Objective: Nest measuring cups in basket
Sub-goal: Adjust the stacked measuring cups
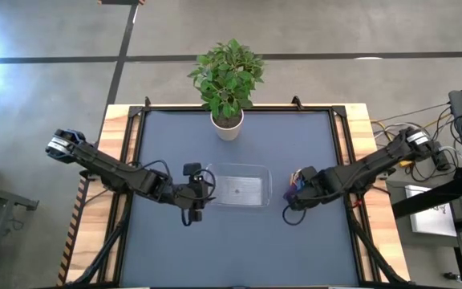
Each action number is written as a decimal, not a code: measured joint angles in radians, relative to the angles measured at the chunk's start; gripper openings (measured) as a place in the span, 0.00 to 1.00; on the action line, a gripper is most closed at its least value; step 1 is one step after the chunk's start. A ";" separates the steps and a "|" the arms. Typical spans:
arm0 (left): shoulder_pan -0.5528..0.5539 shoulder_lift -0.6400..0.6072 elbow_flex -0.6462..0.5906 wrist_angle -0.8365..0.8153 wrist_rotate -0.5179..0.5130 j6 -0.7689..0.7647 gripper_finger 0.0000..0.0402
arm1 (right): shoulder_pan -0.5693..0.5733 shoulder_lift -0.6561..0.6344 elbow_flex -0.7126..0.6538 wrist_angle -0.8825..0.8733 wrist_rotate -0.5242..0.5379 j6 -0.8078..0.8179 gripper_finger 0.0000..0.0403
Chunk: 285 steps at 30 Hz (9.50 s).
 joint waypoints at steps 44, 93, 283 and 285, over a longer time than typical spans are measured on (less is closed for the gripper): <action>-0.029 0.000 0.008 0.050 0.031 0.001 0.42 | -0.092 -0.217 -0.229 0.227 0.165 0.225 0.96; -0.029 0.000 0.008 0.048 0.032 0.023 0.42 | -0.432 -0.142 -0.344 0.275 -0.051 -0.414 0.09; -0.004 0.039 0.054 0.292 0.142 -0.107 0.10 | -0.419 0.159 0.000 0.390 0.144 -2.309 0.92; -0.004 0.039 0.054 0.292 0.142 -0.104 0.10 | -0.441 0.159 0.000 0.419 0.123 -2.295 0.92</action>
